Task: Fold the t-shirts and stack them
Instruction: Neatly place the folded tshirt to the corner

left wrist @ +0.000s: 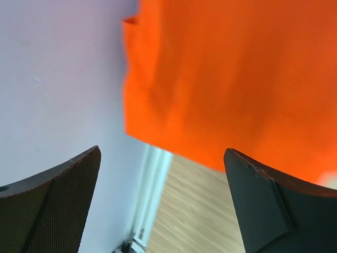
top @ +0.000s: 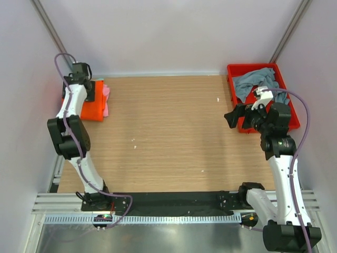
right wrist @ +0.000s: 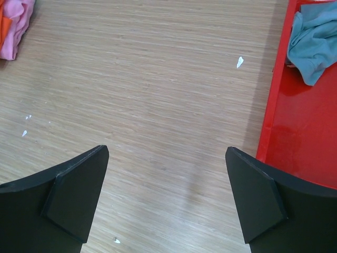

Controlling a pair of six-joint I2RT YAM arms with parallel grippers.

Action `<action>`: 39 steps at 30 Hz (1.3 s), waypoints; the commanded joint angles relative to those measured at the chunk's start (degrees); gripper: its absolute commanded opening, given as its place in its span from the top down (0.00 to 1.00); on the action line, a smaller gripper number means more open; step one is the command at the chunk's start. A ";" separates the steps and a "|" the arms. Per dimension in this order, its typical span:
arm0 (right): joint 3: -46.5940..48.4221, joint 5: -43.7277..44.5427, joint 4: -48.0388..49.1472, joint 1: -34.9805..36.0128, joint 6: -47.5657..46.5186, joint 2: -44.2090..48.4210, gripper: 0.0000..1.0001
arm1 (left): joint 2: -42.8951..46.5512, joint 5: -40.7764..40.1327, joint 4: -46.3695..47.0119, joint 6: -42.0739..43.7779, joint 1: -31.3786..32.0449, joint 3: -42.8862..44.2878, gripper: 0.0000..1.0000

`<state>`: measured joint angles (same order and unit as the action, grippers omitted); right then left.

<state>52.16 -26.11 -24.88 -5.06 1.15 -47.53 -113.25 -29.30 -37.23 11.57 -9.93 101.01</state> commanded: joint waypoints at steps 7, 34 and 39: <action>5.05 15.18 -4.97 -0.30 -2.13 -3.43 0.00 | 30.18 38.93 4.98 -15.86 4.31 -16.00 0.00; -1.27 28.65 0.54 -0.30 4.74 -1.25 0.00 | 47.68 53.29 -3.72 -3.67 23.56 -32.44 0.01; -3.73 29.71 1.85 -0.30 3.95 -0.73 0.00 | 45.76 57.74 -2.24 -1.21 23.56 -39.72 0.00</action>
<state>48.62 1.63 -26.98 -5.13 4.93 -48.88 -65.45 26.61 -41.82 8.47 13.76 66.61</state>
